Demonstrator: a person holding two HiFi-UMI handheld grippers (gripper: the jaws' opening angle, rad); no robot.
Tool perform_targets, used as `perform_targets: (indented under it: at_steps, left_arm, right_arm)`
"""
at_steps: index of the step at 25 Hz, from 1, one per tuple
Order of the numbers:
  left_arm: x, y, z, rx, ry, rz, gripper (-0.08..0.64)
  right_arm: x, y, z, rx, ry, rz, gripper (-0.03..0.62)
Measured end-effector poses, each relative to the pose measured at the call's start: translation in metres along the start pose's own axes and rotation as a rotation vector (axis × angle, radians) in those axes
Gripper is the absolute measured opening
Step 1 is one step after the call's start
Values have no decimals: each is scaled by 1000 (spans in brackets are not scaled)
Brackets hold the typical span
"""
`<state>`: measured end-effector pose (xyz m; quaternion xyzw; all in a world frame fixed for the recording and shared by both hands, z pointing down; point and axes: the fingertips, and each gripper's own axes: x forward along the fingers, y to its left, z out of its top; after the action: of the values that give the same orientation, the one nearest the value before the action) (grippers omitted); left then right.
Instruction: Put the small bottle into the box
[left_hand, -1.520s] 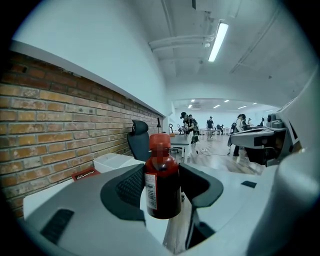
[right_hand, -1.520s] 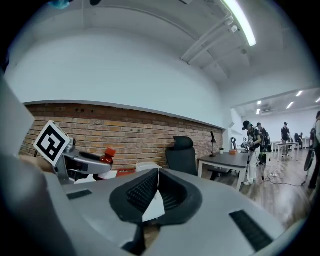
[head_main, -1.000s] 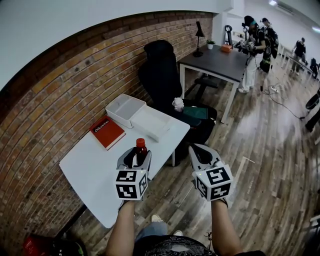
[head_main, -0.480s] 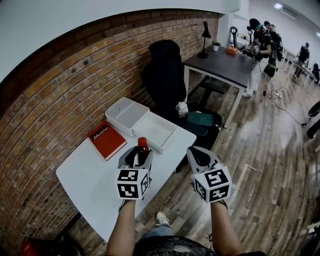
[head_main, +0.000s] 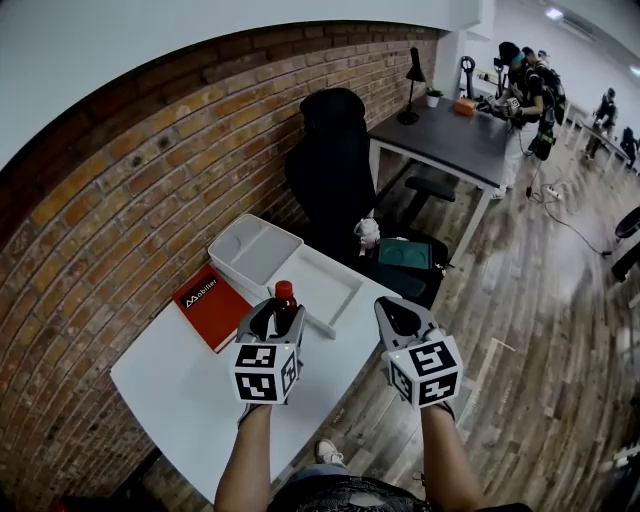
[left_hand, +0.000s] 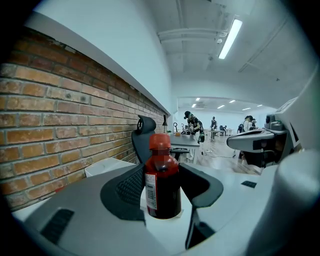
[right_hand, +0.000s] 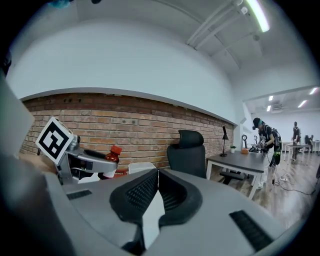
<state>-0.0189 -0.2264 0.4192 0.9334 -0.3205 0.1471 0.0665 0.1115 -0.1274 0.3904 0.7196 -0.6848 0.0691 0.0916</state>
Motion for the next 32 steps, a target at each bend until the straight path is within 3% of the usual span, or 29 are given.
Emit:
perform_targets:
  at_steps: [22,32]
  left_arm:
    - [39,66,-2,-63,-8,-3,230]
    - [59,69,-2,-74,-2,66,230]
  right_arm:
    - [78,11,19,-48,23,4,21]
    - [105,-13,22,-54,4,61,21]
